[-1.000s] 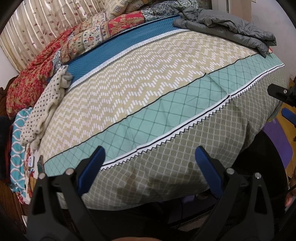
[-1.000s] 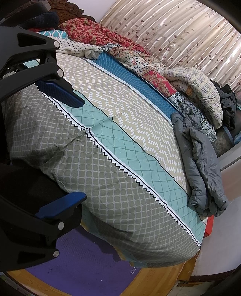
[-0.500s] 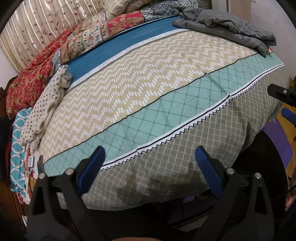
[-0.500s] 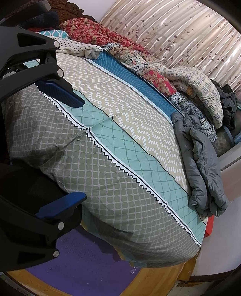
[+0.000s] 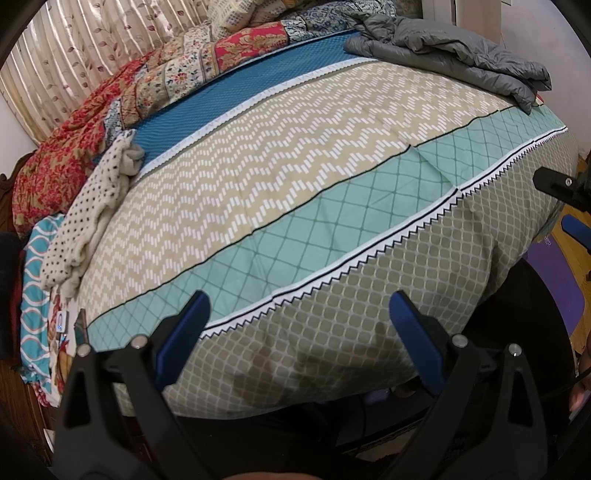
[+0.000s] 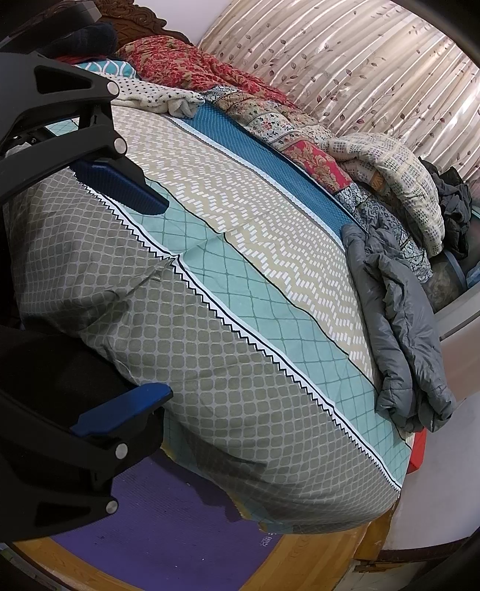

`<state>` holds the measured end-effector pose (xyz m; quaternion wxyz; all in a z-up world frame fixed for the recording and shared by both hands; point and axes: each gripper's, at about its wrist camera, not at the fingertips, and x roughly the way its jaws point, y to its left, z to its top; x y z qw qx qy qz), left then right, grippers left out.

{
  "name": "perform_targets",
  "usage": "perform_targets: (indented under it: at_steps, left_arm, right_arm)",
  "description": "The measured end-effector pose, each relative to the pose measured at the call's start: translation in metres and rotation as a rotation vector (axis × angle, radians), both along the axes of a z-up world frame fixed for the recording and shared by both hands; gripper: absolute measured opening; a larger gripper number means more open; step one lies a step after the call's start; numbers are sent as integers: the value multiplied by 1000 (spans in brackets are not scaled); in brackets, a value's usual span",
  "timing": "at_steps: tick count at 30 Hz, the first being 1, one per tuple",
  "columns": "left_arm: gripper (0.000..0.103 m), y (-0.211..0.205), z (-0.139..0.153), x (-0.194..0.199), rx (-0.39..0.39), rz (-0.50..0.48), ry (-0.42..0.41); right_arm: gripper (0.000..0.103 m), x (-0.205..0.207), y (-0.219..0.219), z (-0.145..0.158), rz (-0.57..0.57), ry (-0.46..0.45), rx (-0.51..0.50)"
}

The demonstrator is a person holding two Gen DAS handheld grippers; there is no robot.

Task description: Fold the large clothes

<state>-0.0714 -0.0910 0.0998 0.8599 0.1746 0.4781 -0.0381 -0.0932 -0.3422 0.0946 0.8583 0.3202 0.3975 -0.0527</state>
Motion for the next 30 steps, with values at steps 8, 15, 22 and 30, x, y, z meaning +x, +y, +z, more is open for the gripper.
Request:
perform_targets:
  at_steps: [8, 15, 22, 30]
  left_arm:
    - [94, -1, 0, 0, 0, 1, 0]
    - [94, -1, 0, 0, 1, 0, 0]
    - [94, -1, 1, 0, 1, 1, 0]
    - [94, -1, 1, 1, 0, 2, 1]
  right_arm:
    - [35, -1, 1, -1, 0, 1, 0]
    - [35, -1, 1, -2, -1, 2, 1]
    - [35, 0, 0, -2, 0, 2, 1]
    - [35, -1, 0, -2, 0, 2, 1]
